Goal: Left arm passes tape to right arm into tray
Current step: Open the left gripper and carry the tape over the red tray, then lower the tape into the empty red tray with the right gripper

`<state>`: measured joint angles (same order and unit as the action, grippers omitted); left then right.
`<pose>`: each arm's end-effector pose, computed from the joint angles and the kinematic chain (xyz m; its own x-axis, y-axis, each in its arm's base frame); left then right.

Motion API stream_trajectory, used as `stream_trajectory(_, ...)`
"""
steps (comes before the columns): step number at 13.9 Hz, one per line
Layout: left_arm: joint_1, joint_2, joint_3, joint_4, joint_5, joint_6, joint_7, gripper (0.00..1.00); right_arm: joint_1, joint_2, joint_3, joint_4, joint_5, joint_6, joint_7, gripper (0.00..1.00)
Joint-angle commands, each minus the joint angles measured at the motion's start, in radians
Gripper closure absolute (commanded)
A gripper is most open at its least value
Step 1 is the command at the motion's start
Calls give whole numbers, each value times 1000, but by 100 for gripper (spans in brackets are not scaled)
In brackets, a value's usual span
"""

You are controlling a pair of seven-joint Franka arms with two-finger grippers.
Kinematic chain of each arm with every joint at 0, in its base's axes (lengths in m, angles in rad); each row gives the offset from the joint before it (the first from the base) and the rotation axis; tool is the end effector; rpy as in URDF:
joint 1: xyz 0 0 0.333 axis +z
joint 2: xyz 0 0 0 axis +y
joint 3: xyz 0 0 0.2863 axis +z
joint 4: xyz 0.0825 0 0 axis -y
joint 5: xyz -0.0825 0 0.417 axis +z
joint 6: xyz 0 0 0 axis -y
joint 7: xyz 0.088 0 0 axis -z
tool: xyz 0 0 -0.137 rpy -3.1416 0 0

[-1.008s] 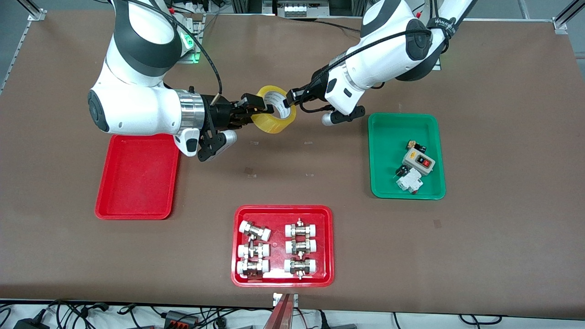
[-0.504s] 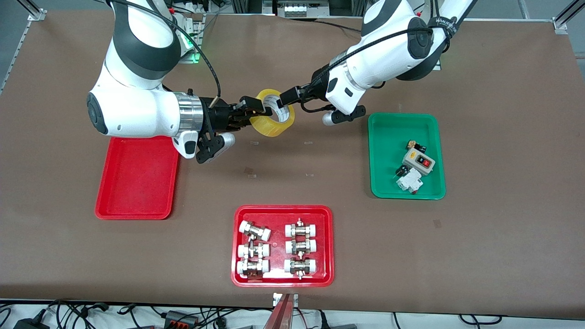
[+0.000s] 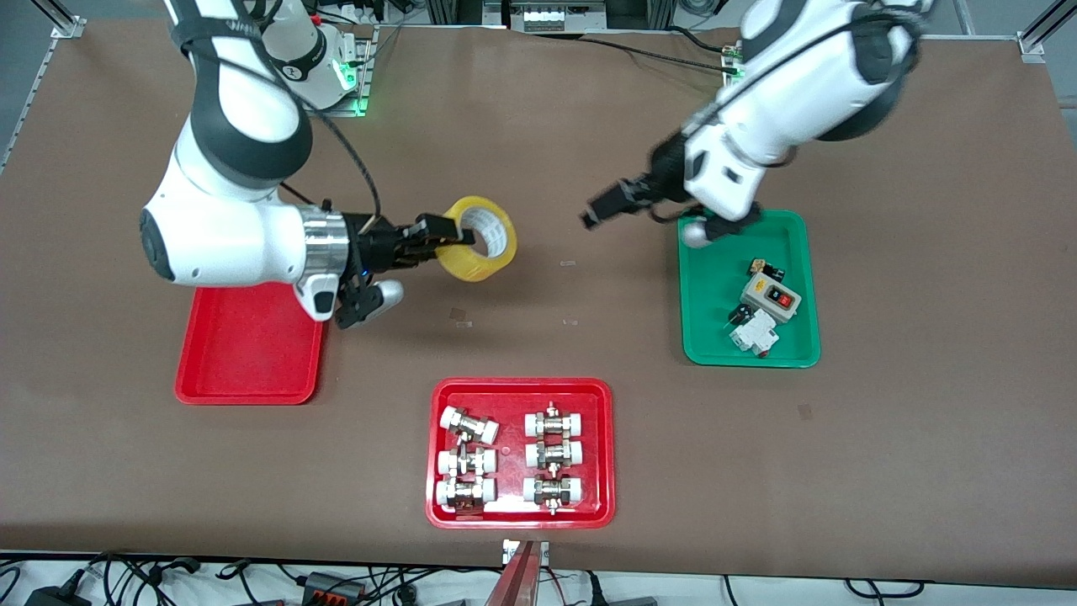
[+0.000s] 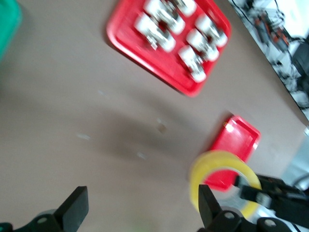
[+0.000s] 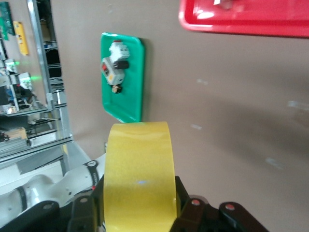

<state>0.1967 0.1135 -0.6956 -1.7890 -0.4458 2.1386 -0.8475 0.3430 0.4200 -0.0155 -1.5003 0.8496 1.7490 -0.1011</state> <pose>0.5641 -0.3278 0.4629 0.8554 0.4643 -0.2296 0.5159 -0.7236 0.4586 0.6234 0.3077 0.3830 0.9545 0.2552 -0.1542 0.0680 -0.6899 -0.7207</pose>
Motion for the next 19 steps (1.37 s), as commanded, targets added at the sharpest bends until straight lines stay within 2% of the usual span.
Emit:
stream_trajectory(1,52,-37,-2,-24,91,-57,8,0,-59,-7,9,-8,-32,-46,-38,62)
stream_trajectory(3,70,-43,-1,-20,149,-110,13,0,-111,-7,9,-9,-66,-54,-40,62)
stream_trajectory(6,112,-66,2,-13,246,-182,59,0,-235,28,9,-35,-72,-65,-86,62)
stream_trajectory(7,110,-69,34,-9,272,-219,106,0,-286,49,8,-47,-75,-71,-119,62)
stream_trajectory(9,52,-98,158,-10,280,-270,226,0,-375,98,9,-60,-110,-85,-182,62)
stream_trajectory(10,12,-110,242,-12,285,-302,276,0,-410,114,9,-72,-118,-85,-215,62)
stream_trajectory(14,-135,-155,525,-10,398,-419,546,0,-542,176,8,-112,-161,-82,-385,62)
stream_trajectory(16,-135,-188,597,-10,415,-453,703,0,-614,230,8,-112,-165,-83,-507,62)
stream_trajectory(19,-134,-222,697,-10,418,-473,862,0,-654,269,8,-110,-165,-72,-630,62)
